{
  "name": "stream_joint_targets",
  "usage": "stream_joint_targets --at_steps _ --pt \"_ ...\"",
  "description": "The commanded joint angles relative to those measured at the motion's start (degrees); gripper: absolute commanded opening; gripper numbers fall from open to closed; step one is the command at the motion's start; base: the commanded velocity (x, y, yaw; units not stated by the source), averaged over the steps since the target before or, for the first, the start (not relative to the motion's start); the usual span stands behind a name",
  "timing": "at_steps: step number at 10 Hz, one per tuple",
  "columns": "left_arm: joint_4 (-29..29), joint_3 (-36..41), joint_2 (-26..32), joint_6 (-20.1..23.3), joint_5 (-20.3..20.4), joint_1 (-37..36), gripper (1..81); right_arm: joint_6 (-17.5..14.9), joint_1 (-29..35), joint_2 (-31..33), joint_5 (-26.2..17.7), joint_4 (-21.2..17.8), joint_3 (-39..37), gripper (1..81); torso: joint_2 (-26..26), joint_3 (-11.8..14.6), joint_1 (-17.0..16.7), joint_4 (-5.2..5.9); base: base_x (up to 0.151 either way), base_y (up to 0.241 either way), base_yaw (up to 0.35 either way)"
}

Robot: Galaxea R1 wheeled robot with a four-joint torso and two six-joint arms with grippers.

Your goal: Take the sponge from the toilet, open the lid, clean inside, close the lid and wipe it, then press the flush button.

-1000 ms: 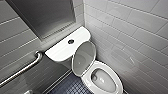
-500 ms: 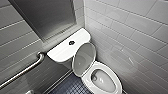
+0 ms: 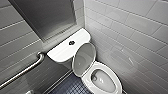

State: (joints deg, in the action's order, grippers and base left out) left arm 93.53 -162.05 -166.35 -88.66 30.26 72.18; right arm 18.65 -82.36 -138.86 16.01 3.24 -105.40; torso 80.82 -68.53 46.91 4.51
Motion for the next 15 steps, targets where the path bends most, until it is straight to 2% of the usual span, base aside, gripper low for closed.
stream_joint_targets --at_steps 1,2,3,4,6,7,8,10,12,13,14,15 --pt "0.2 -1.2 2.1 -3.6 -1.1 0.0 81.1 -0.1 -0.8 0.8 -4.2 1.3 -0.3 1.0 0.0 0.0 0.0 0.00 0.000 0.000 0.000" --pt "1.0 -1.1 1.8 -7.1 -0.8 0.5 81.1 -0.1 -0.8 0.1 -4.2 1.2 -1.4 1.0 0.0 0.0 0.0 0.00 0.000 0.000 0.000" --pt "1.0 -1.2 1.5 -8.0 -1.0 1.3 81.1 -0.1 -0.7 -0.4 -4.2 1.2 -2.3 1.0 0.0 0.0 0.0 0.00 0.000 0.000 0.000" --pt "1.1 -1.4 0.1 -8.0 -2.8 2.0 81.1 0.3 -0.7 -0.5 -4.2 1.2 -2.6 1.0 0.0 0.0 0.0 0.00 0.000 0.000 0.000" --pt "3.4 -2.6 -3.4 -7.2 -10.0 2.3 81.1 0.6 -0.6 -0.8 -4.2 1.2 -3.7 1.0 0.0 0.0 0.0 0.00 0.000 0.000 0.000" --pt "3.2 -4.1 -6.2 -6.3 -15.3 2.0 81.1 0.6 -0.5 -1.3 -4.2 1.2 -4.3 1.0 0.0 0.0 0.0 0.00 0.000 0.000 0.000" --pt "3.0 -7.0 -9.8 -3.6 -20.8 1.6 81.1 0.6 -0.5 -1.5 -4.3 1.2 -4.9 1.0 0.0 0.0 0.0 0.00 0.000 0.000 0.000" --pt "-0.2 -14.5 -14.6 -3.1 -23.4 0.7 81.1 0.7 0.0 -2.3 -4.6 1.2 -5.8 1.0 0.0 0.0 0.0 0.00 0.000 0.000 0.000" --pt "-3.8 -14.9 -14.2 -4.0 -23.5 -0.8 81.1 0.7 -0.1 -3.5 -4.8 1.2 -7.8 1.0 0.0 0.0 0.0 0.00 0.000 0.000 0.000" --pt "-7.0 -15.2 -14.5 -4.0 -24.0 0.4 81.1 0.7 0.0 -4.0 -4.8 1.2 -8.4 1.0 0.0 0.0 0.0 0.00 0.000 0.000 0.000" --pt "-9.9 -15.0 -13.9 -3.9 -22.6 2.3 81.1 0.7 0.0 -4.2 -4.8 1.2 -8.7 1.0 0.0 0.0 0.0 0.00 0.000 0.000 0.000" --pt "-10.0 -14.9 -12.1 -4.0 -14.6 3.7 81.1 0.7 0.0 -4.3 -4.8 1.2 -8.8 1.0 0.0 0.0 0.0 0.00 0.000 0.000 0.000"
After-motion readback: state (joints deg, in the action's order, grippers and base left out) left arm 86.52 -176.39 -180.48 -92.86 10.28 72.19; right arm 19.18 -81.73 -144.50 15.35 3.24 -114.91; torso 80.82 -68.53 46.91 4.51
